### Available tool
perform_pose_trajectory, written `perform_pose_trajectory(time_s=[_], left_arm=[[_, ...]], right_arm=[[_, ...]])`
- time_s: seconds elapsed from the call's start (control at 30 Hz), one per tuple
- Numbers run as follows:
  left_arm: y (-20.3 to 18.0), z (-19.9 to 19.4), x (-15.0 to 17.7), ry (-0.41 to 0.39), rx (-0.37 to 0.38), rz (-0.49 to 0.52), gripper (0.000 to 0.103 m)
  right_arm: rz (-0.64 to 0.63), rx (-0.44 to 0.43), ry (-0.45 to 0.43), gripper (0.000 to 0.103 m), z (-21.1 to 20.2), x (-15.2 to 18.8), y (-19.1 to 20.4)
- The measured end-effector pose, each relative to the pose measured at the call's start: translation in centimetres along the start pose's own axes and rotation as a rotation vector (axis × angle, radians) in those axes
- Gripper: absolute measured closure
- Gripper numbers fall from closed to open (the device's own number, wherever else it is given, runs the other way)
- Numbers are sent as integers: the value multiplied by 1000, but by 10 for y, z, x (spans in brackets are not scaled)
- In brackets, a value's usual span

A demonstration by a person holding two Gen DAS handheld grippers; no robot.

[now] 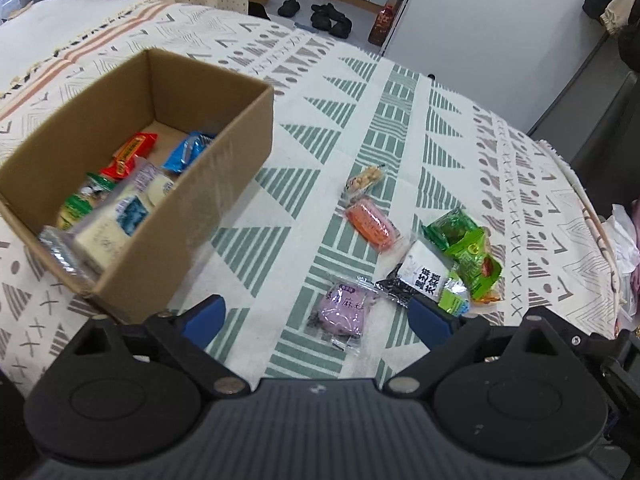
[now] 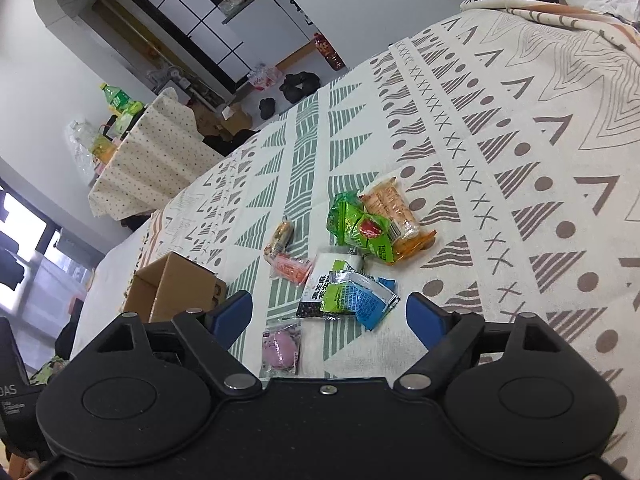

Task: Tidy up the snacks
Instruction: 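Move both tools back toward the remaining snacks, then grasp the pink round pastry packet with left tool while right tool grasps blue-green packet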

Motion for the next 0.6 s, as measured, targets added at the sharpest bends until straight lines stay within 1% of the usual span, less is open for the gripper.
perform_pose_trajectory(time_s=[0.07,0.23,0.4,0.5,0.53,0.6], left_arm=[[-1,11,1,16,-2,1,11],[-3,33,3,44,-9,5,16],[-9,52,7,68,-4,26,23],[-13,63,10,88,-9,42,29],[-13,68,11,97,-16,46,34],[-15,72,13,98,-28,59,38]], right_arm=[[1,0,8,23,6,0,-2],[8,15,27,26,23,-2,-8],[12,32,48,27,32,1,-13],[15,41,52,27,35,1,-15],[19,43,54,27,36,1,-16],[22,45,59,27,38,1,-17]])
Point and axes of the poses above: each gripper's, at about its wrist camera, not at the fingertips, and z roughly the way its jaws point, y to its left, x to its underside, the point moved 7 cm from there along z, roughly the way its jaws point, and after that the axes turned 3 degrees about -x, right-handed, at the moved point
